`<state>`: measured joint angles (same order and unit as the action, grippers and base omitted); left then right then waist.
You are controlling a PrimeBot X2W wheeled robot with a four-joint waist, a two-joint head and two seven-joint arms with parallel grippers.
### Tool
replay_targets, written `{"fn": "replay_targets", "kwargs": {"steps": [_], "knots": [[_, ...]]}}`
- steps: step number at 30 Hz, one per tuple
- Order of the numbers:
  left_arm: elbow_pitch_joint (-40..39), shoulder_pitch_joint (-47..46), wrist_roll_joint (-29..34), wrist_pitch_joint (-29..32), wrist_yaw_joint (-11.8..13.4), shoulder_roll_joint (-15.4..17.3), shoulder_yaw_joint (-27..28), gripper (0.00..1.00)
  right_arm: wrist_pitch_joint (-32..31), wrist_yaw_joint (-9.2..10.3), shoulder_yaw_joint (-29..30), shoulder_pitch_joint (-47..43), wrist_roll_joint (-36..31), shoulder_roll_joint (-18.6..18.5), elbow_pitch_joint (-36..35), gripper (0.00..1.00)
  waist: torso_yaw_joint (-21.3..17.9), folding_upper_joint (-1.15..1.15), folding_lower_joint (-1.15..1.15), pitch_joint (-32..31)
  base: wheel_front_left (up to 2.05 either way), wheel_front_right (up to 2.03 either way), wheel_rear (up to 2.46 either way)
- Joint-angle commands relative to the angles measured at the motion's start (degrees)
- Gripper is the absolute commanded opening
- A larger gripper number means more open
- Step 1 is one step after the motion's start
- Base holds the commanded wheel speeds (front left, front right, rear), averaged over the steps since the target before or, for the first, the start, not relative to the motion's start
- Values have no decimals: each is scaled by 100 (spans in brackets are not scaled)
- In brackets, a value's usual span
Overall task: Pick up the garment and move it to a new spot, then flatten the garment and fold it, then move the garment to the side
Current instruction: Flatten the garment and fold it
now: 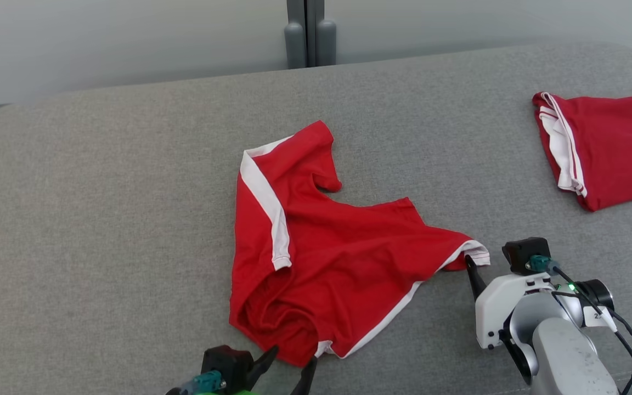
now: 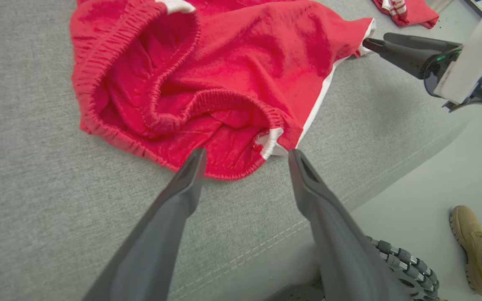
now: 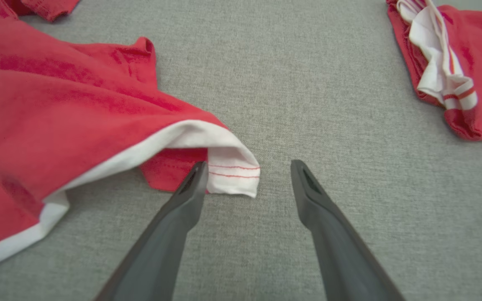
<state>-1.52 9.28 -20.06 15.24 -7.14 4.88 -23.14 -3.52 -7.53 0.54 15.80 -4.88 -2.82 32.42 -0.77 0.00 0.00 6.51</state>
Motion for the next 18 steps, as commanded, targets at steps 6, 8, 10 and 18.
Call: {"fn": "replay_targets", "kwargs": {"steps": [6,8,10,18], "knots": [[207,-347,-200,-50,-35,40,-198,100,58,8,-11,249,-40,-12,308,100,61,0,0,302,0,0,0],[280,-390,-242,-66,-37,54,-251,100,95,8,-27,282,-31,-13,379,100,50,0,0,333,0,0,0],[328,-432,-301,-90,-39,61,-295,100,137,8,-43,326,-19,-13,428,100,34,0,0,358,0,0,0],[565,-625,-354,-217,-38,131,-360,100,288,8,-138,461,25,-12,554,100,-41,0,0,468,0,0,0]]}}
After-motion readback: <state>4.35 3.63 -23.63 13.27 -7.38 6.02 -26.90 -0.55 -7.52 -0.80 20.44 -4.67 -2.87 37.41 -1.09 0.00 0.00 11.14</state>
